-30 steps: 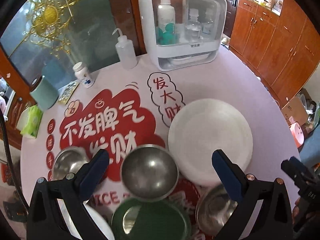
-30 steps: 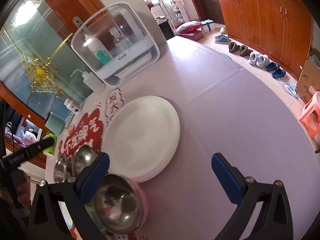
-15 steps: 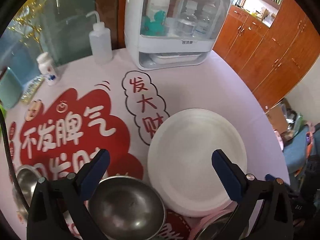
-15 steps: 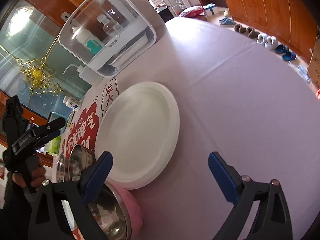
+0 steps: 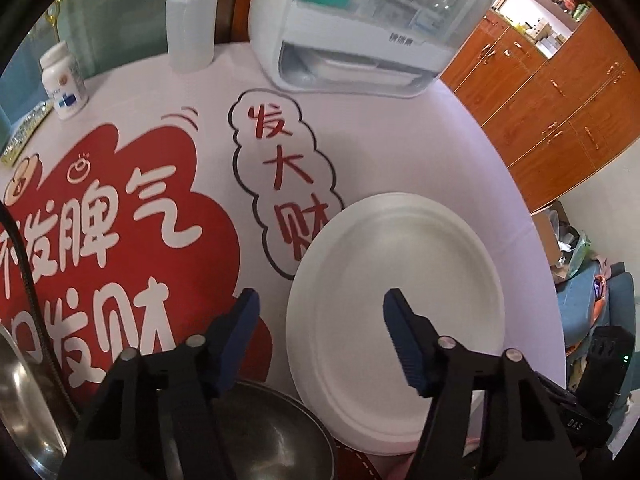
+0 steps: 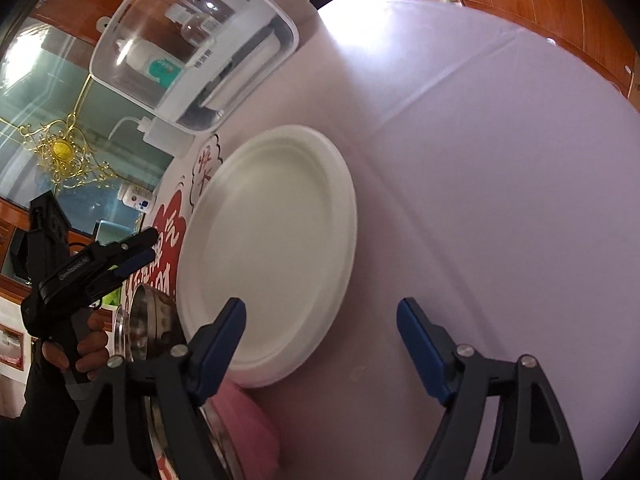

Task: Organize plates and bowls

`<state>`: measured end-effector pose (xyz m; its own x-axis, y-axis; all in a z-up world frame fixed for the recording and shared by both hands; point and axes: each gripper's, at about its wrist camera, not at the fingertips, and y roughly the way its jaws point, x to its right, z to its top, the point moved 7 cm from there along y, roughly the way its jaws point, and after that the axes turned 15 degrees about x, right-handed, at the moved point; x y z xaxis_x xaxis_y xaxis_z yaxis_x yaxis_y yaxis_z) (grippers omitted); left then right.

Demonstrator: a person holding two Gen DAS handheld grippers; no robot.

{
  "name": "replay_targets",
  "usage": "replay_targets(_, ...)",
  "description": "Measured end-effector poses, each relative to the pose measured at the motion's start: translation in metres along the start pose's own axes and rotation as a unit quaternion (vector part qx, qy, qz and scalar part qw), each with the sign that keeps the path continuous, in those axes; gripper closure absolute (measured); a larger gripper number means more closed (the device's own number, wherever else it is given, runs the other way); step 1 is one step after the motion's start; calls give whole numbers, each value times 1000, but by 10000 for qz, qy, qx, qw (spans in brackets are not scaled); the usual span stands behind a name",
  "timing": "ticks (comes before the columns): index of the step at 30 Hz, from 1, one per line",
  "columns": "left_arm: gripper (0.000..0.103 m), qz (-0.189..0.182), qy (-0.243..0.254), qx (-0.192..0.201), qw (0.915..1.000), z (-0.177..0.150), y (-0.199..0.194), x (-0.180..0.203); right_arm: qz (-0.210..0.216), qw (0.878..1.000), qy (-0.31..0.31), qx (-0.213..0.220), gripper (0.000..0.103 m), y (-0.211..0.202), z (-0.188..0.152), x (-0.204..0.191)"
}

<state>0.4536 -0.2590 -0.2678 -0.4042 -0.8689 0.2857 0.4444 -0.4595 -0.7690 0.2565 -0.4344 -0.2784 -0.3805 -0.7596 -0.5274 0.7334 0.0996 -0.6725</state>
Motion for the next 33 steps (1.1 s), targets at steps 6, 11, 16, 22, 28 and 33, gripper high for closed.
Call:
replay_targets(6, 47, 191, 120, -191, 9996, -4, 11, 0, 18, 10000, -17, 47, 36, -2, 1, 1)
replay_targets(11, 56, 211, 116, -301, 9993, -7, 21, 3, 16, 10000, -61, 36, 49, 2, 2, -1)
replay_targets(16, 59, 408, 161, -357, 9984, -8, 26, 2, -20, 10000, -25, 25, 58, 3, 4, 2)
replay_targets(22, 69, 578, 287, -397, 9971, -8, 33, -1, -25, 10000, 58, 3, 77, 5, 4, 6)
replay_targets(28, 80, 566, 317, -423, 9970, -9, 38, 1, 72, 9999, 68, -35, 80, 8, 3, 4)
replay_targets(33, 85, 536, 351, -436, 9970, -10, 42, 5, 123, 9999, 71, -51, 83, 9, 2, 2)
